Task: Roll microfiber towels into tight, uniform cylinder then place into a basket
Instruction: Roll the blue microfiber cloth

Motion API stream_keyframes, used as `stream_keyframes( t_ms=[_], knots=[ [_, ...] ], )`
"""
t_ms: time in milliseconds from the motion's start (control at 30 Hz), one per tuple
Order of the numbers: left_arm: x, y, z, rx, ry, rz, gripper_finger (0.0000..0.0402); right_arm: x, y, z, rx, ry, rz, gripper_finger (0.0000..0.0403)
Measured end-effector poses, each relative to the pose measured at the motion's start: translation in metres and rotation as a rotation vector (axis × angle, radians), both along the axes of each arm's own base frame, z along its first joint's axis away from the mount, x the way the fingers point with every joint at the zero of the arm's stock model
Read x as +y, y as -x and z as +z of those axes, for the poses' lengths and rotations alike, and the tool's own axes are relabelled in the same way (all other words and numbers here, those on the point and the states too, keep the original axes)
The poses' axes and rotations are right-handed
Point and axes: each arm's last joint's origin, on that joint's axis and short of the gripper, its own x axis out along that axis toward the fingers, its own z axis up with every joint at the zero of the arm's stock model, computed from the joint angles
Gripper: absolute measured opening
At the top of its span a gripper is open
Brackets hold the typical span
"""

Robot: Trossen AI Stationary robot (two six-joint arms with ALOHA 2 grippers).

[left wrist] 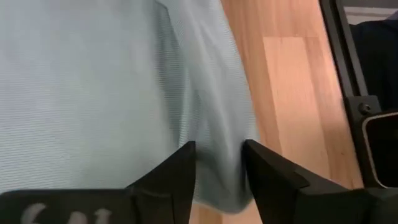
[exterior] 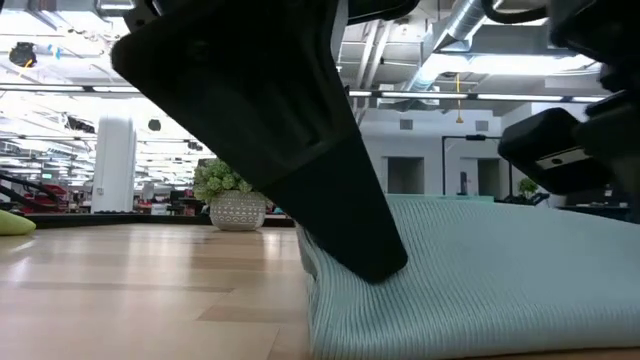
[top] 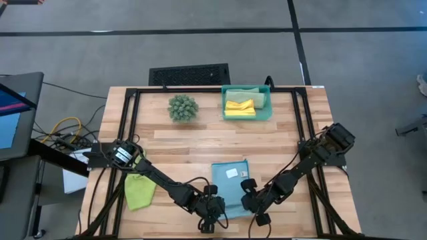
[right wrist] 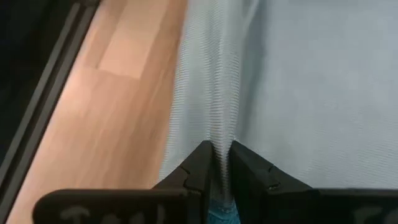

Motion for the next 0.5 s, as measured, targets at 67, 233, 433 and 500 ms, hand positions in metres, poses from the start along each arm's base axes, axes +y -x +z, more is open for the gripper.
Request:
stream_keyframes(
  t_ms=[67, 233, 433, 500],
  knots=[
    [0.002, 0.0, -0.001, 0.008, -0.013, 0.007, 0.0134, -0.001, 0.0, 0.004, -0.007, -0.002, -0.004, 0.0081],
    [0.006, 0.006, 0.008, 0.032, -0.056, 0.038, 0.0132, -0.003, 0.003, 0.017, -0.018, -0.022, -0.022, 0.0082],
    [0.006, 0.013, 0.021, 0.01, -0.109, 0.069, 0.0125, -0.001, 0.009, 0.018, 0.016, -0.037, -0.065, 0.0082],
    [0.004, 0.014, 0.022, 0.007, -0.107, 0.065, 0.0122, 0.0, 0.011, 0.018, 0.025, -0.037, -0.069, 0.0082]
  ],
)
